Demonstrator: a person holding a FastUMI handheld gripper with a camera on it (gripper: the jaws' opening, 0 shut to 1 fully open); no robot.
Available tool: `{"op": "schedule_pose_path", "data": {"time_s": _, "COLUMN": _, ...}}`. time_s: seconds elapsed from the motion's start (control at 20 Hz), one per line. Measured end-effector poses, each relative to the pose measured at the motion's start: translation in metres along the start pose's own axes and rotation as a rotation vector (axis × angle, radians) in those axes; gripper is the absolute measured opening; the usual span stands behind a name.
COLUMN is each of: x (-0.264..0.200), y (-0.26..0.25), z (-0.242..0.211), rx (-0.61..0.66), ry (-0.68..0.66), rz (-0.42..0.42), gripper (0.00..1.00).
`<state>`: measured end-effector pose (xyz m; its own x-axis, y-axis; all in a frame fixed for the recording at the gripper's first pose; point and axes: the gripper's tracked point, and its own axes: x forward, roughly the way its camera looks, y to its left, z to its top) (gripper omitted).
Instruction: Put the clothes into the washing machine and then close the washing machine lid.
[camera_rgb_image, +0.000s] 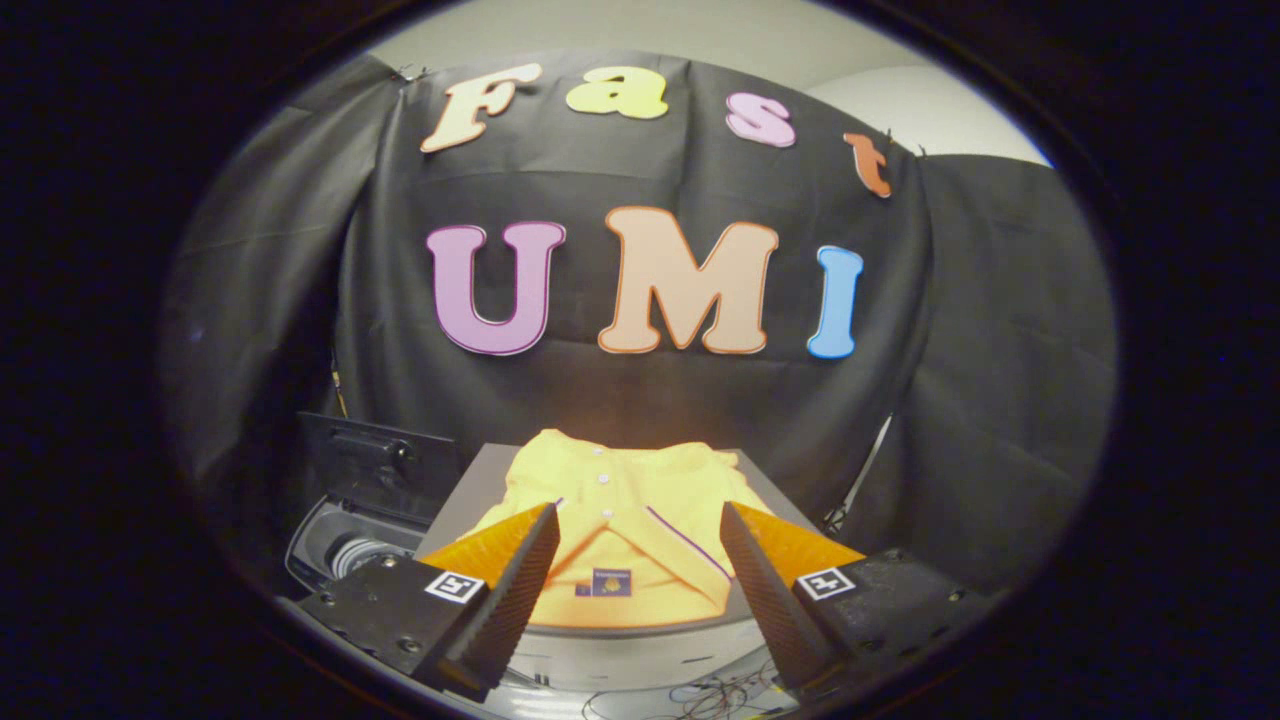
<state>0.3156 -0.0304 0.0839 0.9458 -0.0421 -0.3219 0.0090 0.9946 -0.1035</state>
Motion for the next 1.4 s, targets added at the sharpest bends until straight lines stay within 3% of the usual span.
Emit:
{"op": "schedule_pose_path", "data": {"time_s": 0.55, "x": 0.118, "y": 0.013, "z": -0.027, "rx": 0.072, "ry": 0.194, "rz": -0.065, "gripper": 0.98}}
{"op": "schedule_pose_path", "data": {"time_s": 0.65, "x": 0.128, "y": 0.021, "z": -0.05, "rx": 0.064, "ry": 0.276, "rz": -0.029, "gripper": 0.98}}
{"op": "schedule_pose_path", "data": {"time_s": 0.7, "x": 0.121, "y": 0.032, "z": -0.068, "rx": 0.056, "ry": 0.375, "rz": 0.028, "gripper": 0.96}}
{"op": "schedule_pose_path", "data": {"time_s": 0.75, "x": 0.115, "y": 0.038, "z": -0.065, "rx": 0.084, "ry": 0.374, "rz": 0.058, "gripper": 0.79}}
{"op": "schedule_pose_path", "data": {"time_s": 0.95, "x": 0.101, "y": 0.03, "z": -0.039, "rx": 0.094, "ry": 0.291, "rz": 0.014, "gripper": 0.11}}
{"op": "schedule_pose_path", "data": {"time_s": 1.4, "x": 0.037, "y": 0.021, "z": 0.046, "rx": 0.039, "ry": 0.054, "rz": -0.039, "gripper": 0.08}}
